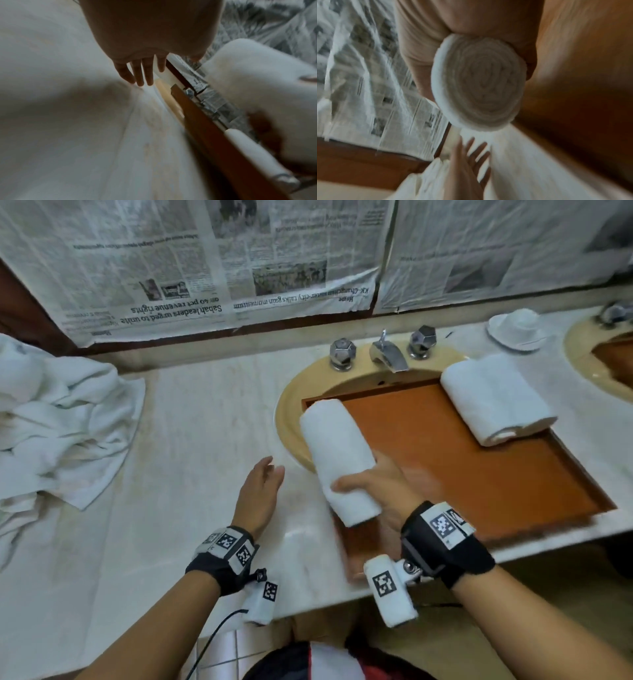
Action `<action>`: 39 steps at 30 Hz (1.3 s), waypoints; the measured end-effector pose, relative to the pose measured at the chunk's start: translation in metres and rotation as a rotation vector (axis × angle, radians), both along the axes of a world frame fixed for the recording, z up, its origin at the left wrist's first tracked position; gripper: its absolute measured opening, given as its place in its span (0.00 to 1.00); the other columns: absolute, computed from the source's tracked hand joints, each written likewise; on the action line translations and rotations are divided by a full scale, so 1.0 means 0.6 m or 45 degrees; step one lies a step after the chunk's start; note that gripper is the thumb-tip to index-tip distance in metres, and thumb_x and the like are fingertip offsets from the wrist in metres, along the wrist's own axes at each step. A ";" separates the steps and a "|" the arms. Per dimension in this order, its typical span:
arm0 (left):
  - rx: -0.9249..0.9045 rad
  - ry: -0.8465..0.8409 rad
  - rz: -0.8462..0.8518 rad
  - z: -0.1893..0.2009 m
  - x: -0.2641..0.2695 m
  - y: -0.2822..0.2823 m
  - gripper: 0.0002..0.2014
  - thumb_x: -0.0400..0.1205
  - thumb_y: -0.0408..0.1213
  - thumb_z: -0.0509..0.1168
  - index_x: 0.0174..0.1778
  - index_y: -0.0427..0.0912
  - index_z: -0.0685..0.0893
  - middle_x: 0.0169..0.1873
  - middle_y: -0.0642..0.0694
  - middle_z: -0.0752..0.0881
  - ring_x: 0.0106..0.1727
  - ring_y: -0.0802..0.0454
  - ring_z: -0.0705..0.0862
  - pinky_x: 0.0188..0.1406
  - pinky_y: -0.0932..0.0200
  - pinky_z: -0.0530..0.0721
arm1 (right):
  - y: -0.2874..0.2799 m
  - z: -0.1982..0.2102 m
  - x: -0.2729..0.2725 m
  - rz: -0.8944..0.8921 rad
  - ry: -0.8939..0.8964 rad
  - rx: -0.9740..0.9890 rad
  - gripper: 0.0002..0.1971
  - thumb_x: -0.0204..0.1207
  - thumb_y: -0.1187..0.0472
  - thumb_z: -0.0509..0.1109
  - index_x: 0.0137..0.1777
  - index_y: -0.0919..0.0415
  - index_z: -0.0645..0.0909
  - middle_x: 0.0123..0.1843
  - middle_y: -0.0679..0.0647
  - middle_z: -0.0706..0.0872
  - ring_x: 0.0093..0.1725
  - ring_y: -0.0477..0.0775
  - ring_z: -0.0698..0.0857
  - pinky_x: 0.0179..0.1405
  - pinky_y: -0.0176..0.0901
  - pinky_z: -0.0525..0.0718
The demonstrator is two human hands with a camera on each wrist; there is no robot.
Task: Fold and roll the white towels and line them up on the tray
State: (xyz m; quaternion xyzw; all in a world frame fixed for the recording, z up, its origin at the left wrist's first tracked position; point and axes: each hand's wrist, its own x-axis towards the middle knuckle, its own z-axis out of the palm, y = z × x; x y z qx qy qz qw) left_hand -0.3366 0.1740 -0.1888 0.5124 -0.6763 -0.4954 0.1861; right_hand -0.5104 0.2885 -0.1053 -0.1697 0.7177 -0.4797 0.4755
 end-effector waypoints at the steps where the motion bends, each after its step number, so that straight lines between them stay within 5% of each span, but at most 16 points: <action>1: -0.071 -0.092 -0.039 -0.010 -0.011 -0.005 0.27 0.87 0.54 0.55 0.80 0.46 0.67 0.78 0.47 0.71 0.77 0.52 0.69 0.77 0.53 0.64 | 0.005 0.011 -0.033 -0.028 -0.026 -0.009 0.35 0.50 0.69 0.84 0.60 0.61 0.77 0.55 0.57 0.87 0.52 0.61 0.87 0.49 0.60 0.89; 4: -0.195 -0.275 -0.122 -0.032 -0.043 -0.020 0.40 0.78 0.67 0.51 0.81 0.45 0.65 0.80 0.46 0.67 0.81 0.49 0.64 0.79 0.43 0.62 | 0.010 0.034 -0.128 -0.162 0.015 0.040 0.33 0.58 0.73 0.82 0.62 0.61 0.72 0.54 0.57 0.84 0.50 0.60 0.86 0.41 0.57 0.89; 7: -0.273 -0.367 -0.123 -0.022 -0.082 -0.026 0.50 0.67 0.76 0.46 0.78 0.44 0.66 0.74 0.46 0.72 0.76 0.47 0.67 0.71 0.41 0.67 | 0.005 0.038 -0.215 -0.283 0.143 0.142 0.27 0.62 0.70 0.81 0.57 0.61 0.71 0.51 0.57 0.80 0.45 0.57 0.83 0.29 0.53 0.86; 10: -0.162 -0.542 -0.169 -0.016 -0.117 -0.020 0.52 0.68 0.79 0.51 0.84 0.52 0.53 0.84 0.47 0.54 0.84 0.46 0.51 0.77 0.32 0.51 | -0.007 0.027 -0.282 -0.223 0.540 0.427 0.41 0.56 0.56 0.84 0.65 0.59 0.64 0.59 0.59 0.78 0.55 0.65 0.81 0.45 0.61 0.87; 12: -0.128 -0.684 -0.225 -0.020 -0.128 -0.017 0.49 0.73 0.76 0.55 0.85 0.58 0.44 0.85 0.47 0.40 0.85 0.45 0.40 0.78 0.28 0.43 | -0.014 0.013 -0.303 -0.165 0.812 0.589 0.41 0.61 0.52 0.82 0.66 0.58 0.60 0.60 0.62 0.79 0.57 0.67 0.81 0.50 0.56 0.82; 16: -0.136 -0.756 -0.259 -0.019 -0.137 -0.015 0.48 0.68 0.74 0.50 0.83 0.66 0.41 0.85 0.43 0.37 0.85 0.40 0.38 0.76 0.24 0.45 | -0.016 -0.036 -0.299 -0.004 1.234 0.725 0.37 0.71 0.50 0.74 0.71 0.56 0.56 0.60 0.65 0.78 0.56 0.69 0.81 0.53 0.60 0.80; 20: -0.151 -0.819 -0.293 -0.016 -0.139 -0.017 0.46 0.67 0.72 0.47 0.82 0.67 0.38 0.85 0.41 0.39 0.85 0.38 0.40 0.75 0.23 0.48 | -0.021 -0.072 -0.292 0.090 1.721 0.715 0.28 0.75 0.48 0.70 0.69 0.60 0.68 0.66 0.64 0.69 0.62 0.66 0.71 0.54 0.59 0.74; 31: -0.119 -0.878 -0.326 -0.009 -0.142 -0.014 0.44 0.68 0.68 0.46 0.82 0.69 0.37 0.84 0.41 0.37 0.84 0.38 0.37 0.75 0.23 0.46 | -0.020 -0.071 -0.320 0.157 1.785 0.673 0.29 0.78 0.47 0.66 0.75 0.57 0.63 0.67 0.64 0.70 0.62 0.65 0.71 0.56 0.58 0.71; 39: -0.073 -0.812 -0.292 -0.008 -0.147 -0.002 0.44 0.70 0.61 0.46 0.83 0.63 0.38 0.84 0.40 0.36 0.84 0.39 0.36 0.76 0.23 0.45 | 0.011 -0.086 -0.294 0.533 1.942 0.671 0.35 0.76 0.57 0.61 0.82 0.53 0.53 0.82 0.60 0.53 0.74 0.69 0.60 0.66 0.64 0.66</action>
